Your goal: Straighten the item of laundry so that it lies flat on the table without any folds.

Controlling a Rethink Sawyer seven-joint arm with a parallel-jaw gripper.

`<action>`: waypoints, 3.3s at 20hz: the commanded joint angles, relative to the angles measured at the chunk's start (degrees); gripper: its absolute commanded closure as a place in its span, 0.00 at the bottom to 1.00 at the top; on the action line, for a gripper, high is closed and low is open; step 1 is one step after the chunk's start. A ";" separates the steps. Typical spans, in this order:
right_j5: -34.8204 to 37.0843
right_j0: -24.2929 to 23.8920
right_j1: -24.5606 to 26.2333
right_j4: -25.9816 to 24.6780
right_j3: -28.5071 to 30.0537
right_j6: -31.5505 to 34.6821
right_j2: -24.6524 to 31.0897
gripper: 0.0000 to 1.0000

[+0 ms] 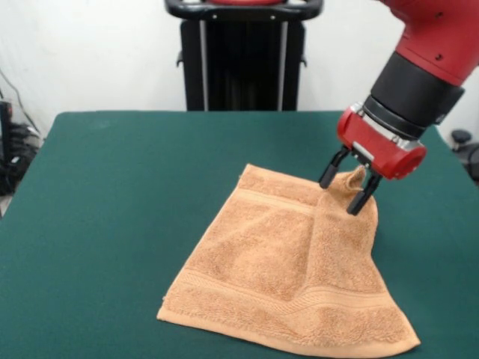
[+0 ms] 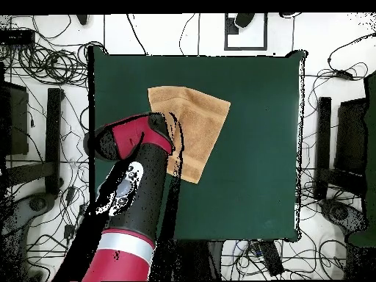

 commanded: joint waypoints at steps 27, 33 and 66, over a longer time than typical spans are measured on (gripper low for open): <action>0.12 -2.65 -2.64 -1.93 7.15 -9.26 12.68 0.00; 0.85 -3.02 -4.50 -2.17 8.92 -9.33 13.18 0.00; -0.66 -6.99 -7.90 -9.75 16.94 -9.96 16.05 0.00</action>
